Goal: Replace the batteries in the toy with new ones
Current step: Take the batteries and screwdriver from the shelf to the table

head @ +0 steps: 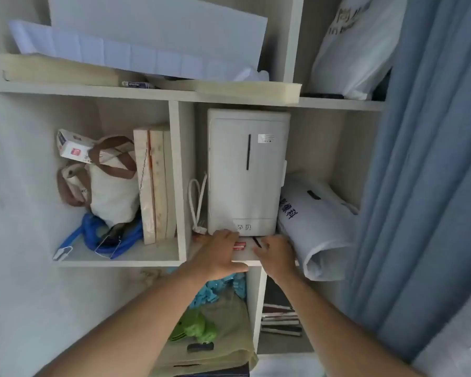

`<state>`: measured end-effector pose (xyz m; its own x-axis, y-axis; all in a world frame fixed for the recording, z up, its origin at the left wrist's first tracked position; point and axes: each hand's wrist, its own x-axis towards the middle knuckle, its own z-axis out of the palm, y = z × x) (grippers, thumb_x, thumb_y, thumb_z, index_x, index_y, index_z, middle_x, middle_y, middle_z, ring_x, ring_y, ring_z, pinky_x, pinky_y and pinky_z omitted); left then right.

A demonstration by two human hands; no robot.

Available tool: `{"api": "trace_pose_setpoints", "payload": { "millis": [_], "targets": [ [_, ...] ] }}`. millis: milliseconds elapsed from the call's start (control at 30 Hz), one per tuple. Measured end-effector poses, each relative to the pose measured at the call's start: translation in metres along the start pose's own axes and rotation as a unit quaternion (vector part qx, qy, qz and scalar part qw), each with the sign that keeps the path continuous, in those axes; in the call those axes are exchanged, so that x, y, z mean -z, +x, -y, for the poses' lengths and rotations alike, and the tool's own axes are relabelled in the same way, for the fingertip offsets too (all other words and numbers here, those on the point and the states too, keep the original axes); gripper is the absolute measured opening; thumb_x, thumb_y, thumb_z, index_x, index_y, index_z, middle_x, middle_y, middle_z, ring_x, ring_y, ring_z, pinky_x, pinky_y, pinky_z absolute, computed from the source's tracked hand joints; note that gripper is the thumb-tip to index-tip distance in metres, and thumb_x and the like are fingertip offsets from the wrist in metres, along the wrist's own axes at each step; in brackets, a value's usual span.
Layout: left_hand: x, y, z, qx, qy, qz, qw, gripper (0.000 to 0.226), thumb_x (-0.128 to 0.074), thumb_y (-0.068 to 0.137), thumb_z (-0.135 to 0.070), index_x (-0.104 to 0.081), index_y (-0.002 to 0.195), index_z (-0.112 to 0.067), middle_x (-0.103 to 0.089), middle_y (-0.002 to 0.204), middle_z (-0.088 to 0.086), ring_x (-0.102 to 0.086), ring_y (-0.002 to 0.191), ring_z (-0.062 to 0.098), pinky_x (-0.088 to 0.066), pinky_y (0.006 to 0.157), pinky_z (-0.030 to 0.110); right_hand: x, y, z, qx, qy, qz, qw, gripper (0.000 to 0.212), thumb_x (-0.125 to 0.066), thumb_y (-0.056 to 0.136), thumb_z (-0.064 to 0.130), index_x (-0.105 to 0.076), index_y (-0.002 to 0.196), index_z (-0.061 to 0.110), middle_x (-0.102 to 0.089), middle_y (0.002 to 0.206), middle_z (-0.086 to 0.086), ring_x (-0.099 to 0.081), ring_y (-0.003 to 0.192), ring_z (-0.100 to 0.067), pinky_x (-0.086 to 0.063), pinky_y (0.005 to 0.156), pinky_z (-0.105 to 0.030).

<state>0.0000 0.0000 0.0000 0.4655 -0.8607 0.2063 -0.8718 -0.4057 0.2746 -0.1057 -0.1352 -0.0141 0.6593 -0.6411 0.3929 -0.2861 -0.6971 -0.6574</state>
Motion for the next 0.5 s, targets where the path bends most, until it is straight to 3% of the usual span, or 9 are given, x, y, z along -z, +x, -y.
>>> {"api": "trace_pose_setpoints", "payload": {
  "millis": [100, 233, 333, 500],
  "targets": [
    [-0.009, -0.003, 0.001, -0.028, 0.021, -0.031, 0.999, 0.085, -0.065, 0.082, -0.058, -0.034, 0.15, -0.017, -0.044, 0.147, 0.004, -0.037, 0.136, 0.022, -0.03, 0.113, 0.033, -0.009, 0.004, -0.01, -0.013, 0.049, -0.023, 0.998, 0.038, -0.069, 0.064, 0.023, -0.041, 0.045, 0.006, -0.039, 0.048, -0.008, -0.031, 0.048, -0.013, -0.027, 0.05, -0.03],
    [-0.019, -0.013, 0.004, -0.05, 0.041, -0.112, 0.992, 0.075, -0.061, 0.087, -0.057, -0.041, 0.148, -0.02, -0.05, 0.147, -0.001, -0.044, 0.136, 0.02, -0.035, 0.111, 0.033, -0.006, 0.003, -0.01, 0.009, 0.071, -0.035, 0.997, 0.047, -0.072, 0.068, 0.015, -0.033, 0.045, 0.003, -0.021, 0.049, -0.003, -0.017, 0.051, -0.013, -0.016, 0.051, -0.029],
    [-0.025, -0.024, 0.008, -0.082, 0.074, -0.159, 0.981, 0.059, -0.071, 0.083, -0.045, -0.058, 0.134, -0.018, -0.063, 0.136, 0.0, -0.057, 0.129, 0.02, -0.041, 0.108, 0.032, -0.007, 0.0, -0.01, -0.018, 0.049, -0.03, 0.998, 0.04, -0.075, 0.072, 0.017, -0.051, 0.046, -0.002, -0.03, 0.044, 0.0, -0.023, 0.047, -0.012, -0.021, 0.048, -0.028],
    [-0.029, -0.032, 0.008, -0.086, 0.082, -0.185, 0.975, 0.046, -0.073, 0.085, -0.029, -0.064, 0.129, -0.017, -0.067, 0.132, 0.001, -0.061, 0.124, 0.02, -0.039, 0.109, 0.032, -0.003, -0.007, -0.001, -0.016, 0.058, -0.043, 0.997, 0.055, -0.076, 0.077, 0.012, -0.04, 0.037, 0.02, -0.034, 0.04, 0.008, -0.027, 0.042, -0.004, -0.024, 0.046, -0.023]
  ]
}}
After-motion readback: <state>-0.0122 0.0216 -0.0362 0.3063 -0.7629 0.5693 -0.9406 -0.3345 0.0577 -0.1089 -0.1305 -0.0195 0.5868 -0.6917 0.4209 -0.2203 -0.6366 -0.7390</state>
